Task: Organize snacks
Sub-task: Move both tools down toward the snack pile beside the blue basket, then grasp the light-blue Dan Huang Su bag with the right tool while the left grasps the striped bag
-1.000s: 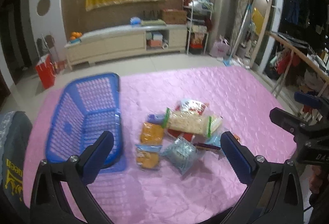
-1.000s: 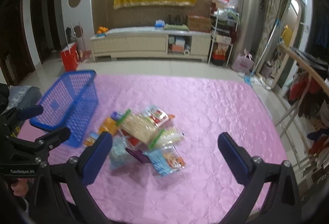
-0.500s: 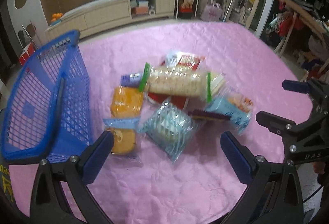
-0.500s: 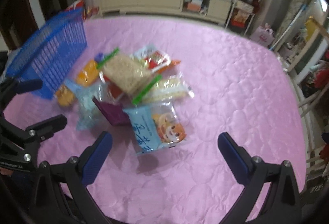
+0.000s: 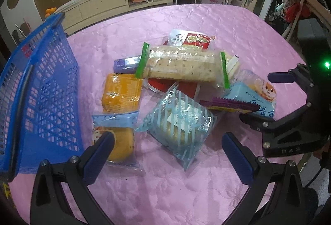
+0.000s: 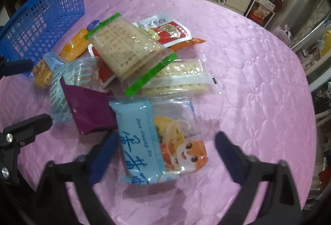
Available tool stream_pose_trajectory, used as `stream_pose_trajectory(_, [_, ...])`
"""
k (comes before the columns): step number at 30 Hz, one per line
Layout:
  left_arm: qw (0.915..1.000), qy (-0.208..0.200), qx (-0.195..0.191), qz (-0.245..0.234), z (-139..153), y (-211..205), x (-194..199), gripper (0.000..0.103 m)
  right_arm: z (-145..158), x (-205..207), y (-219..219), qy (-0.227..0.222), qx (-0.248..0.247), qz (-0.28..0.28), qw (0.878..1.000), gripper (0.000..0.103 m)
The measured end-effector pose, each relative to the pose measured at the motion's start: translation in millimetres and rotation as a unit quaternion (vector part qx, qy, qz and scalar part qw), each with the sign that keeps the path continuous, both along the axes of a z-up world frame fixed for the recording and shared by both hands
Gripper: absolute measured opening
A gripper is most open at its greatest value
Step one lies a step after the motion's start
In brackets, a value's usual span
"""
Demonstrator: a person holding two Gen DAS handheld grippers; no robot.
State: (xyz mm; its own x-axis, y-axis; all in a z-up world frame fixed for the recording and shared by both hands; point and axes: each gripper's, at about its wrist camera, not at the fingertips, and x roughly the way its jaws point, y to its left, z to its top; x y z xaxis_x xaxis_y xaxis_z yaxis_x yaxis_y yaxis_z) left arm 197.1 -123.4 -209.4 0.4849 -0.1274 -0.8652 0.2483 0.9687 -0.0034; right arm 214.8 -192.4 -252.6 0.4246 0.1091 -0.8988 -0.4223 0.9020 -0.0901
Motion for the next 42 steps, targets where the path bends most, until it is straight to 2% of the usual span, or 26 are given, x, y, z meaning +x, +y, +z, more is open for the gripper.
stream_pose_trajectory(4, [0.9999, 0.01, -0.009, 0.008, -5, 3, 4, 0.103, 4, 1, -7, -0.006, 0.016, -0.01, 1.0, 0.072])
stream_pose_trajectory(9, [0.9994, 0.026, -0.016, 0.019, -10, 1, 8, 0.103, 15, -4, -24, -0.029, 0.035, -0.045, 0.998, 0.072])
stream_pose_trajectory(17, [0.9983, 0.045, -0.021, 0.031, -22, -8, 22, 0.103, 20, -17, -49, -0.026, 0.083, -0.095, 0.992, 0.072])
stream_pose_trajectory(39, [0.9919, 0.066, -0.04, 0.101, -47, -23, 80, 0.103, 9, -16, -51, -0.025, 0.097, -0.105, 0.989, 0.072])
stream_pose_trajectory(42, [0.992, 0.062, -0.043, 0.101, -44, -23, 76, 0.092, 9, -17, -51, -0.022, 0.1, -0.11, 0.989, 0.072])
